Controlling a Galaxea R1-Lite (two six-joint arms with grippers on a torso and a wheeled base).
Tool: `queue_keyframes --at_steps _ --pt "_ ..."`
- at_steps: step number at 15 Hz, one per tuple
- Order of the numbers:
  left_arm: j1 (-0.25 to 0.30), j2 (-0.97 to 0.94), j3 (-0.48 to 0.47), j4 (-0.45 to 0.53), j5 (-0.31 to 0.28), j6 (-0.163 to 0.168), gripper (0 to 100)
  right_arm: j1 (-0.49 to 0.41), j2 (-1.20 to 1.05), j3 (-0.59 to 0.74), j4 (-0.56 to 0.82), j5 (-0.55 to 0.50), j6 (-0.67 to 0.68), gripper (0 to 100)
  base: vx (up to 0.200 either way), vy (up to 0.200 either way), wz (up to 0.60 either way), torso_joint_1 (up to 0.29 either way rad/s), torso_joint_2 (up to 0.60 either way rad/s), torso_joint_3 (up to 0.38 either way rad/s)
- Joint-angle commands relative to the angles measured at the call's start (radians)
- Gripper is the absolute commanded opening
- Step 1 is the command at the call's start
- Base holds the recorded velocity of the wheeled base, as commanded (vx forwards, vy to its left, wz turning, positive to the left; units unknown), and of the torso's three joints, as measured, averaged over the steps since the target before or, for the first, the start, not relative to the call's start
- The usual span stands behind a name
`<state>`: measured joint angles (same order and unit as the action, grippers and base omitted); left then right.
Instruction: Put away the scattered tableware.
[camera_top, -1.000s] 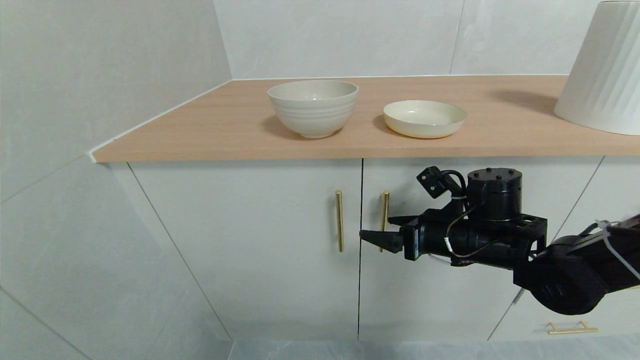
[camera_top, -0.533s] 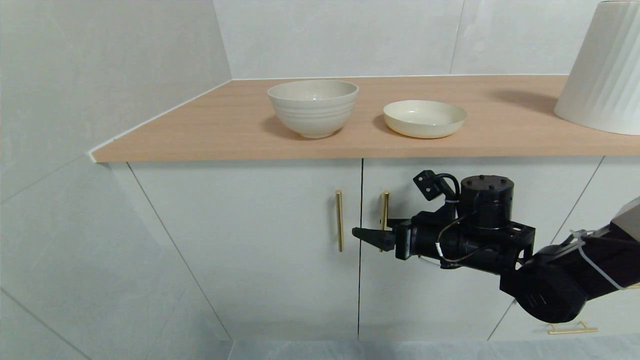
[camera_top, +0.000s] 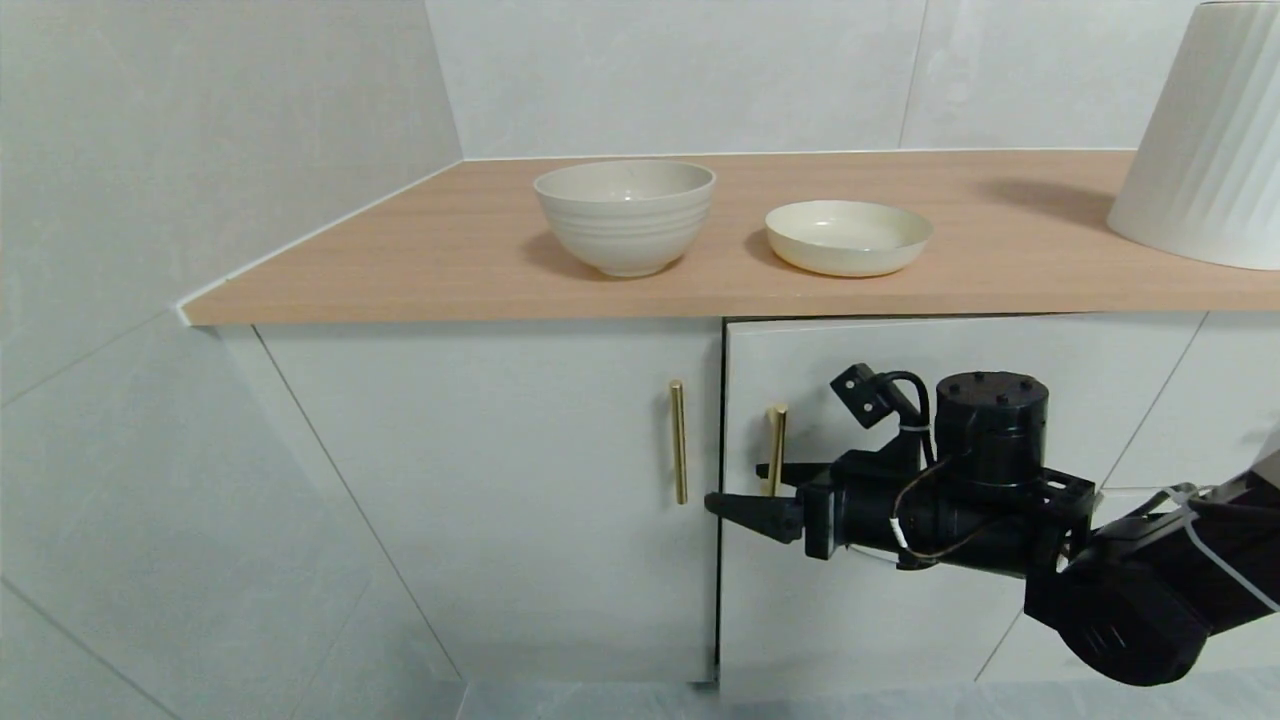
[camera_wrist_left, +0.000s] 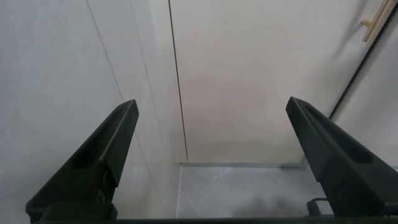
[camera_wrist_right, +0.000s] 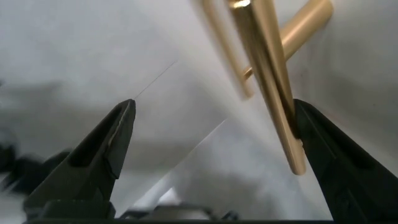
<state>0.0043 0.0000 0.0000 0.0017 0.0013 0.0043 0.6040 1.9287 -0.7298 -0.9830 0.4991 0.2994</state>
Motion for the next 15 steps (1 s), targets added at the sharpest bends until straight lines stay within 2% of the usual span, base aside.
queue_keyframes --at_steps 1,7,10,11,14,15 --pt "0.0 0.0 0.0 0.0 0.0 -0.001 100 0.002 -0.057 0.049 0.001 0.047 0.0 100 0.0 0.0 0.0 0.0 0.0 0.0" --pt "0.0 0.0 0.0 0.0 0.0 0.0 100 0.0 -0.178 0.173 0.001 0.114 0.0 100 0.0 0.0 0.0 0.0 0.0 0.0" --pt "0.0 0.0 0.0 0.001 0.0 0.023 100 0.0 -0.228 0.245 0.001 0.114 -0.002 100 0.0 0.0 0.0 0.0 0.0 0.0" --pt "0.0 0.0 0.0 0.0 0.0 0.008 100 0.0 -0.249 0.265 0.001 0.114 -0.002 100 0.0 0.0 0.0 0.0 0.0 0.0" --pt "0.0 0.0 0.0 -0.005 -0.001 0.04 100 0.003 -0.292 0.306 0.001 0.116 -0.003 100 0.0 0.0 0.0 0.0 0.0 0.0" --pt "0.0 0.0 -0.015 -0.032 -0.006 0.043 100 0.008 -0.304 0.325 0.0 0.127 -0.005 100 0.0 0.0 0.0 0.0 0.0 0.0"
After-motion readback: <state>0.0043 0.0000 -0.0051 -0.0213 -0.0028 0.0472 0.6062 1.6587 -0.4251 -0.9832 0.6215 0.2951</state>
